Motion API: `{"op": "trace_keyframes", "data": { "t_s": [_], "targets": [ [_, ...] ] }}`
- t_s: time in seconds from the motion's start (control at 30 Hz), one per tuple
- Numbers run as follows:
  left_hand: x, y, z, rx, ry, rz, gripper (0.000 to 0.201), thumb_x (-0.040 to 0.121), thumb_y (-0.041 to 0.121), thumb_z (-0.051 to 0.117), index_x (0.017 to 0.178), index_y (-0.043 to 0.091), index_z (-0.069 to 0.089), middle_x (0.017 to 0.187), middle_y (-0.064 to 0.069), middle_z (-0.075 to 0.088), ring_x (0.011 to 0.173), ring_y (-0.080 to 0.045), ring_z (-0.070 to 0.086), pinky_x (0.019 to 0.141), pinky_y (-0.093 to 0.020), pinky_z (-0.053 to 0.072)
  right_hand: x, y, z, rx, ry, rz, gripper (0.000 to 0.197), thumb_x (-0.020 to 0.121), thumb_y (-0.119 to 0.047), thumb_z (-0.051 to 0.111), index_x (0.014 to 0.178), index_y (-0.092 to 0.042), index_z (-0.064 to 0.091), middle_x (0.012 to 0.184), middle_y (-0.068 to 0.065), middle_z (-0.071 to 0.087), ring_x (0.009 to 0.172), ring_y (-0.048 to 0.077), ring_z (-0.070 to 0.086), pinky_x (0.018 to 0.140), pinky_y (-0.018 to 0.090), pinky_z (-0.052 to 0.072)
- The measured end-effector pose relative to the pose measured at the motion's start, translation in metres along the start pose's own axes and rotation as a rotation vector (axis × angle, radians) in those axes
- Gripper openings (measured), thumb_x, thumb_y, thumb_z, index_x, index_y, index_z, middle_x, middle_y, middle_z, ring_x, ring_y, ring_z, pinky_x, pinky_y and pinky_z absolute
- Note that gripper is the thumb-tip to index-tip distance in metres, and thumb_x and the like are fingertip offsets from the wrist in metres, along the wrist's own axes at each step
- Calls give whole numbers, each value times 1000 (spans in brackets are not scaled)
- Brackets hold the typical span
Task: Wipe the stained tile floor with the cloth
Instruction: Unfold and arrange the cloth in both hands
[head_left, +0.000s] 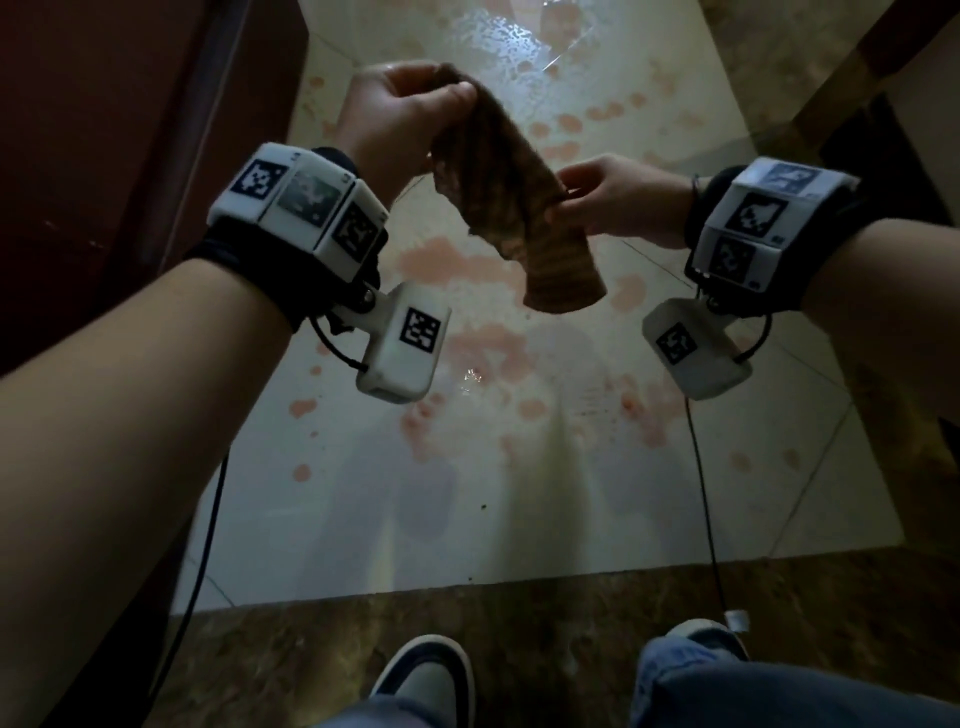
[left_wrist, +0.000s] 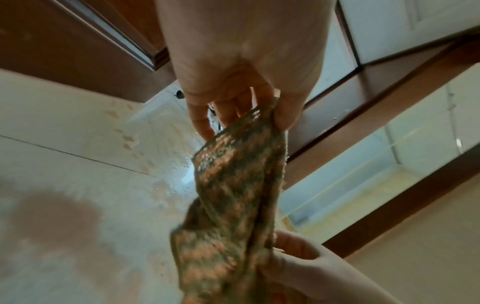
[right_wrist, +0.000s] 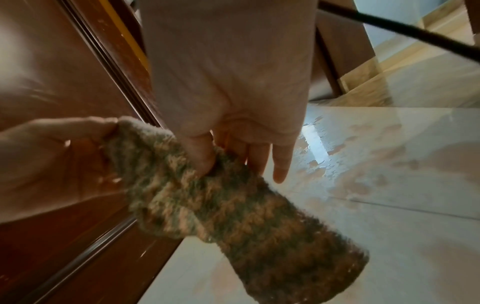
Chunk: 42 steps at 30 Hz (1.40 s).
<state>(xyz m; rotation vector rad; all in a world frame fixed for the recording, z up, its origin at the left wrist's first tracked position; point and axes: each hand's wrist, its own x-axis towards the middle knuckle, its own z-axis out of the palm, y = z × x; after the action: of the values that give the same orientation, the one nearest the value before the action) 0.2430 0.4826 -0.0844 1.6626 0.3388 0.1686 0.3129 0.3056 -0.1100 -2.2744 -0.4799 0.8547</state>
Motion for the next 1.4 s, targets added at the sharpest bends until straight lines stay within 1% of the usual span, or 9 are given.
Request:
{"op": "trace_keyframes", "data": {
  "t_s": [0.2, 0.3, 0.47, 0.53, 0.67, 0.77, 0.97, 1.2, 1.4],
  "targets": [
    [-3, -15, -16, 139, -44, -35, 8, 85, 11, 63, 79, 17, 63, 73, 6, 65, 65, -4, 64, 77, -30, 56, -1, 3, -16, -296, 263, 4, 30, 92, -21, 56, 118, -9, 65, 113, 11, 66, 97, 21, 60, 83, 28, 48],
    [-12, -9, -8, 374, -262, 53, 24, 83, 10, 67, 107, 7, 67, 69, 17, 67, 66, 5, 62, 71, -14, 53, 1, 3, -19, -352, 378, 32, 29, 91, -16, 56, 116, -6, 68, 115, 16, 68, 95, 25, 62, 78, 27, 48],
    [-19, 4, 18, 852, -692, -160, 33, 92, 16, 56, 124, 13, 62, 137, 3, 55, 126, -15, 52, 114, -35, 34, -1, 2, -25, 365, 270, 65, 17, 92, -4, 52, 97, -13, 66, 89, 4, 66, 84, 20, 66, 66, 23, 59],
    [-12, 0, 17, 846, -602, -226, 33, 92, 6, 53, 124, 6, 61, 138, -3, 55, 126, -20, 51, 113, -36, 35, -6, 0, -26, 555, 171, 21, 18, 94, -3, 50, 93, -16, 63, 91, 2, 64, 85, 16, 66, 66, 20, 59],
    [2, -4, 1, 461, -39, -144, 22, 92, 4, 42, 88, 11, 63, 85, -2, 58, 81, -16, 54, 71, -28, 46, -12, -6, -26, 634, 76, -56, 24, 95, 0, 46, 90, -18, 62, 98, 2, 62, 91, 14, 65, 76, 23, 59],
    [5, -1, -4, 341, 198, 26, 25, 91, 4, 36, 103, 17, 54, 85, 6, 52, 80, -10, 50, 69, -18, 43, -16, -11, -27, 571, -5, -119, 25, 94, 0, 47, 85, -19, 61, 91, -1, 61, 85, 10, 63, 78, 20, 58],
    [-1, 11, 11, 289, -439, -214, 46, 92, -7, 44, 136, 6, 43, 96, 7, 55, 82, -2, 55, 59, -8, 52, -19, -17, -27, 522, -110, -135, 26, 96, -1, 45, 87, -18, 62, 92, -2, 62, 86, 7, 64, 78, 20, 59],
    [-2, -5, 40, 558, -413, -165, 18, 93, 13, 54, 110, 15, 61, 101, -5, 60, 99, -19, 56, 89, -32, 51, -35, 13, -36, 411, -100, 12, 26, 95, 3, 45, 91, -18, 61, 95, -1, 63, 91, 10, 64, 71, 14, 58],
    [-9, -21, 91, 592, -621, -46, 13, 86, 8, 62, 97, 12, 68, 83, 3, 62, 76, -7, 57, 91, -31, 50, -69, 61, -53, 237, -242, 143, 38, 92, 10, 40, 91, -20, 64, 91, -5, 68, 87, 6, 65, 77, 16, 56]
  ]
}}
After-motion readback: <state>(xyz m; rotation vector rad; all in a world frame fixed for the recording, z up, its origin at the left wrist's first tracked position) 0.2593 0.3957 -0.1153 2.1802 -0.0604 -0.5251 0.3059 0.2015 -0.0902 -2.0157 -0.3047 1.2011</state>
